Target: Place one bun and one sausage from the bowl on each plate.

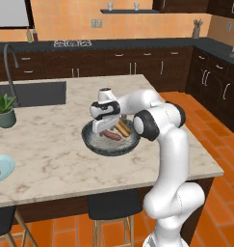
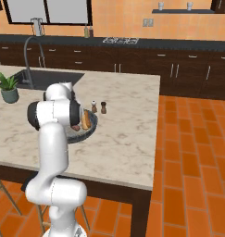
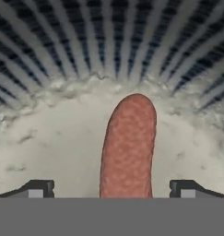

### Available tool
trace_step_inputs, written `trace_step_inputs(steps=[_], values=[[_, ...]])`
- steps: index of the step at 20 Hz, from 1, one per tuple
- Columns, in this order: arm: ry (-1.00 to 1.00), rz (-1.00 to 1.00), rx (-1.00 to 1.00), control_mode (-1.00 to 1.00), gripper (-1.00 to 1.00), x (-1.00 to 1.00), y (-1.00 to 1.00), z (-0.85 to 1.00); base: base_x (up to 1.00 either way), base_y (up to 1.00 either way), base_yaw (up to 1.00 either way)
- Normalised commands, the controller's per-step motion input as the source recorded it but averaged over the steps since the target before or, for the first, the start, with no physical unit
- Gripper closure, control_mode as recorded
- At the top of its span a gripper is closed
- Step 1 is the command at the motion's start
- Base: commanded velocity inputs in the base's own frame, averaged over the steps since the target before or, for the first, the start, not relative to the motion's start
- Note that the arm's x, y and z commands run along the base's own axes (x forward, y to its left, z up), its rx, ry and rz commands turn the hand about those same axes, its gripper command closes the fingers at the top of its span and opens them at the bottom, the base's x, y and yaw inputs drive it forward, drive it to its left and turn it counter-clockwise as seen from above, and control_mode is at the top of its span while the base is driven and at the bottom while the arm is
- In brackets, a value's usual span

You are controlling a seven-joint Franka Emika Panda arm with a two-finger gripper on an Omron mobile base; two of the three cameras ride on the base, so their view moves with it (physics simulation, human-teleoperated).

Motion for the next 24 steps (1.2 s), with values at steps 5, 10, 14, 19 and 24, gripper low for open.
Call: trace_step_inputs(steps=[5,10,14,19,24], values=[[0.0,0.0,0.0,-1.0,-1.0,-0.01,0.01,-0.39,0.0,0.0,0.0],[0.0,0.0,0.0,-1.0,-1.0,-0.09,0.0,-0.21,0.0,0.0,0.0],[0.0,0.0,0.0,-1.0,1.0,-0.02,0.0,0.0,0.0,0.0,0.0],[0.0,0.0,0.0,-1.0,1.0,0.0,0.0,0.0,0.0,0.0,0.0],[0.01,0.0,-0.05,-1.0,1.0,-0.76,0.0,0.79,0.0,0.0,0.0]])
